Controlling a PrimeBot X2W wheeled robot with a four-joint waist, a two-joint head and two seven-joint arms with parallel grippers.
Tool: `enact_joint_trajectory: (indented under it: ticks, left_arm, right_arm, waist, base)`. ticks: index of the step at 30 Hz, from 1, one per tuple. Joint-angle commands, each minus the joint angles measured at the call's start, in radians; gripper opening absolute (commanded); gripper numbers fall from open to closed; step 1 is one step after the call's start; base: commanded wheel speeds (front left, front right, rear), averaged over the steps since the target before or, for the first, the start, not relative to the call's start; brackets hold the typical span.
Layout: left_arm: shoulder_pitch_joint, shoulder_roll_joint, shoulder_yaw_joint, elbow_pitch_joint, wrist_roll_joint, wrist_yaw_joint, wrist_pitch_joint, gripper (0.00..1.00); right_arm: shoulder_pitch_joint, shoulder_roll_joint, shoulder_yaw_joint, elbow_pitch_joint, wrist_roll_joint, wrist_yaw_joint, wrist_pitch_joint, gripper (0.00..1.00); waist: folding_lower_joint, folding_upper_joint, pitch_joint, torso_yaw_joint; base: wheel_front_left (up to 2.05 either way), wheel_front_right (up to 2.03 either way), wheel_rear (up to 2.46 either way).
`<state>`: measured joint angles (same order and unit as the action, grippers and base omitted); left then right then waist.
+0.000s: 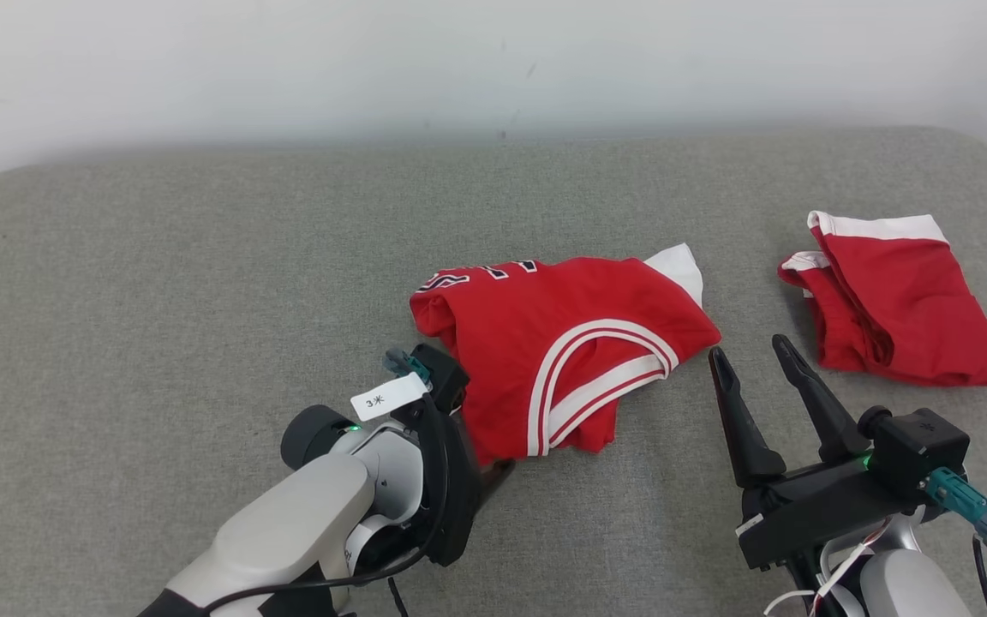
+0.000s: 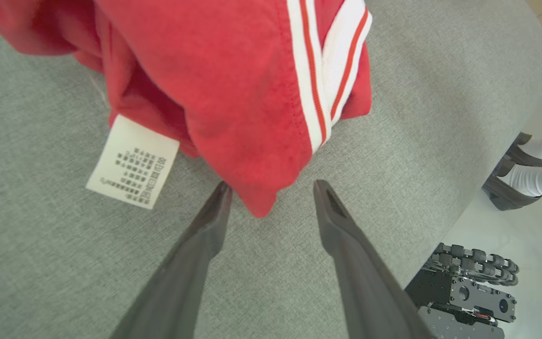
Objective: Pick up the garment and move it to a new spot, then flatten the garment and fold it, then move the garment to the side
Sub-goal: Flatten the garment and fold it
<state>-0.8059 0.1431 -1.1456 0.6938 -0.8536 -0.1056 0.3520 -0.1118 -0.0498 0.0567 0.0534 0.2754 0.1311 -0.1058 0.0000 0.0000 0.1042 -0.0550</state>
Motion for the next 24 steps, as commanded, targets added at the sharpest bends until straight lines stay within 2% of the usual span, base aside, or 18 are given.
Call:
enact_joint_trajectory:
  ticks: [1,2,5,7,12,19,24]
  left_arm:
    - [0.01,0.001,0.004,0.002,-0.012,0.002,-0.009,0.59]
    - [0.013,-0.001,0.006,0.003,-0.014,0.003,-0.013,0.46]
    - [0.018,-0.004,0.013,0.01,-0.014,0.01,-0.036,0.26]
    - [0.017,-0.008,0.018,0.017,-0.012,0.018,-0.055,0.0]
    - [-0.003,-0.012,0.024,0.045,0.006,0.044,-0.092,0.0]
    - [-0.071,-0.001,0.08,0.039,0.023,0.097,-0.2,0.0]
    - [-0.135,0.015,0.105,0.014,0.042,0.112,-0.244,0.0]
  right_arm:
    - [-0.006,-0.002,0.0,0.0,-0.001,-0.001,-0.005,1.0]
    - [-0.006,-0.002,0.0,0.001,0.0,-0.001,-0.006,1.0]
    - [-0.008,-0.002,-0.001,0.003,0.004,-0.001,-0.008,1.0]
    - [-0.009,-0.002,-0.003,0.004,0.005,-0.001,-0.01,1.0]
    - [-0.013,-0.002,-0.003,0.006,0.006,-0.001,-0.012,1.0]
    - [-0.012,-0.002,-0.003,0.013,0.005,-0.001,-0.017,1.0]
    - [-0.012,-0.002,0.001,0.016,0.004,-0.001,-0.017,1.0]
  waist:
    - [0.0,0.0,0.002,-0.002]
    - [0.0,0.0,0.002,-0.003]
    - [0.0,0.0,0.006,-0.003]
    - [0.0,0.0,0.008,-0.003]
    - [0.0,0.0,0.008,0.001]
    - [0.0,0.0,0.002,0.008]
    - [0.0,0.0,-0.005,0.008]
  base:
    - [0.0,0.0,0.0]
    - [0.0,0.0,0.0]
    - [0.0,0.0,0.0]
    - [0.0,0.0,0.0]
    - [0.0,0.0,0.0]
    - [0.0,0.0,0.0]
    - [0.0,0.0,0.0]
